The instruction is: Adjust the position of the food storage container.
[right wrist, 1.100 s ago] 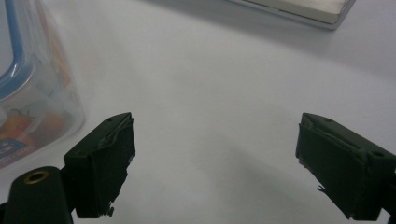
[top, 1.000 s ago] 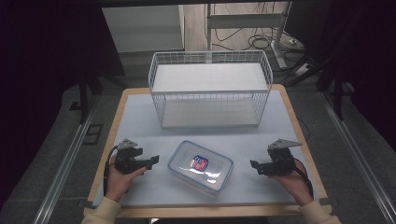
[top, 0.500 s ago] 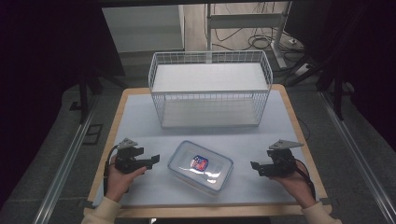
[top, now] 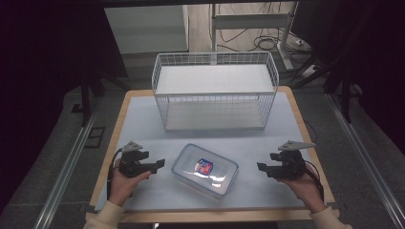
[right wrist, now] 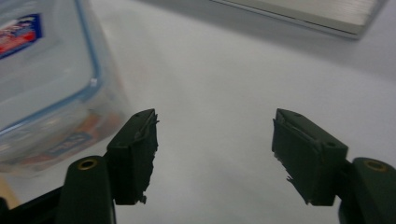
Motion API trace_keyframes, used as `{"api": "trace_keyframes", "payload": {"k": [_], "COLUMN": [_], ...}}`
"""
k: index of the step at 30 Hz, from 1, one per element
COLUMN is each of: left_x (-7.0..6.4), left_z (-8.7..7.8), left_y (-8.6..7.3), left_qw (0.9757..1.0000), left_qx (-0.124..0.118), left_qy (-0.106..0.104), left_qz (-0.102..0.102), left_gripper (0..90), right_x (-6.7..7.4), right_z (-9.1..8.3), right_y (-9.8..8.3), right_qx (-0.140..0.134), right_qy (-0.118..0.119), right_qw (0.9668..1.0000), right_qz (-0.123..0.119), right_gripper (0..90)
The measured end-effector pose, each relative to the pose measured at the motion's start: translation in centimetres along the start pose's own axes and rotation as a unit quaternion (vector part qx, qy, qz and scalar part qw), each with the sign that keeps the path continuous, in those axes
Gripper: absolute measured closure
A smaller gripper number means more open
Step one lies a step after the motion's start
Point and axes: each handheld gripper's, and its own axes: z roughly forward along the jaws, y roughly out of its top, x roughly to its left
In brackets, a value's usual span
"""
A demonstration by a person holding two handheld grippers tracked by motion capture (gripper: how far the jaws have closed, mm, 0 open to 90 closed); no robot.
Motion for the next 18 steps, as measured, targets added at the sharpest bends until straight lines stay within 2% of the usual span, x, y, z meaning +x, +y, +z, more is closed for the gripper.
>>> {"api": "trace_keyframes", "payload": {"k": [4, 7, 12, 13, 14, 15, 18], "left_x": [-0.1, -0.1, -0.2, -0.2, -0.2, -0.1, -0.1], "left_z": [0.1, 0.4, 0.4, 0.4, 0.4, 0.3, 0.4], "left_y": [0.2, 0.2, 0.2, 0.3, 0.3, 0.3, 0.3], "left_qw": [1.0000, 1.0000, 1.0000, 1.0000, 1.0000, 1.0000, 1.0000], "left_qx": [-0.001, 0.001, 0.004, 0.004, 0.004, 0.003, 0.004], "left_qy": [-0.001, -0.003, -0.005, -0.005, -0.005, -0.006, -0.005], "left_qz": [-0.001, 0.000, 0.002, 0.003, 0.003, 0.000, -0.001], "left_gripper": [18.4, 18.3, 18.4, 18.4, 18.4, 18.4, 18.5], "right_x": [1.1, 2.0, 3.2, 3.7, 3.7, 4.3, 5.9], "right_z": [-0.1, -0.2, -0.6, -0.6, -0.6, -0.6, -0.5], "right_y": [0.4, 0.8, 1.8, 1.9, 1.9, 2.1, 2.3], "right_qx": [0.005, 0.006, 0.003, 0.004, 0.004, 0.005, 0.008], "right_qy": [0.019, 0.046, 0.069, 0.076, 0.076, 0.083, 0.111], "right_qw": [0.9997, 0.9986, 0.9967, 0.9959, 0.9959, 0.9948, 0.9909], "right_qz": [-0.014, -0.024, -0.043, -0.049, -0.049, -0.059, -0.077], "right_gripper": [40.7, 56.1, 76.4, 80.1, 80.1, 86.1, 89.8]}}
